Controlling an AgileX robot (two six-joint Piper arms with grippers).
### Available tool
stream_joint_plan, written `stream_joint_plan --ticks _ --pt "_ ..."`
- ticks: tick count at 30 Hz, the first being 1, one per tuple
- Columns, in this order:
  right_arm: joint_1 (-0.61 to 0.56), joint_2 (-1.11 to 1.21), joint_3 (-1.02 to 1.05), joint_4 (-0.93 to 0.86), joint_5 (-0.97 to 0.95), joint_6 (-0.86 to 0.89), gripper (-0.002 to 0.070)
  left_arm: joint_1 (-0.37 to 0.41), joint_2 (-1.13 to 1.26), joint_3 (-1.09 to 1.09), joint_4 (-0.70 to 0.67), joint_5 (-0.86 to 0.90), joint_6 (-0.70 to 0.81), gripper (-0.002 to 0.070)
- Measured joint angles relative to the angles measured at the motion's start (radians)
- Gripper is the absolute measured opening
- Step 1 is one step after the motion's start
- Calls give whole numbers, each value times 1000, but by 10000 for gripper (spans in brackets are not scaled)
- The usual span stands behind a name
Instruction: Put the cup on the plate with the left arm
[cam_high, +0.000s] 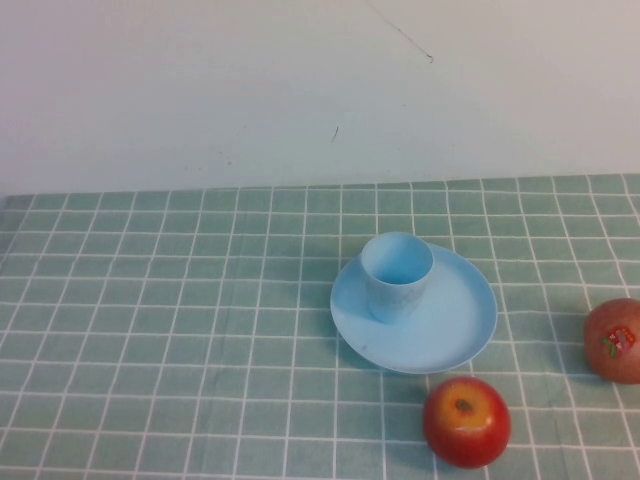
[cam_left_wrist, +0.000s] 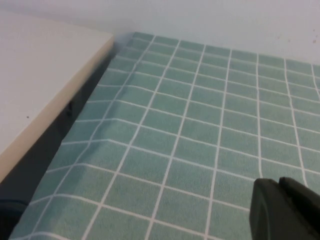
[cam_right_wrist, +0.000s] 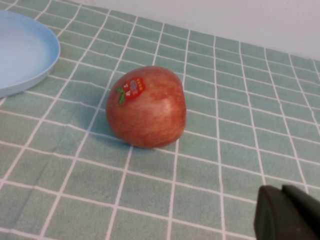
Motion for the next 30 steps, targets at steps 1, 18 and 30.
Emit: stream_joint_plan --ticks 1,18,30 --pt "0 0 0 0 0 0 -2 -2 0 0 -2 15 0 0" --pt "0 0 0 0 0 0 -2 -36 0 0 -2 24 -3 0" --pt "0 0 0 0 0 0 -2 -36 0 0 -2 24 -3 0"
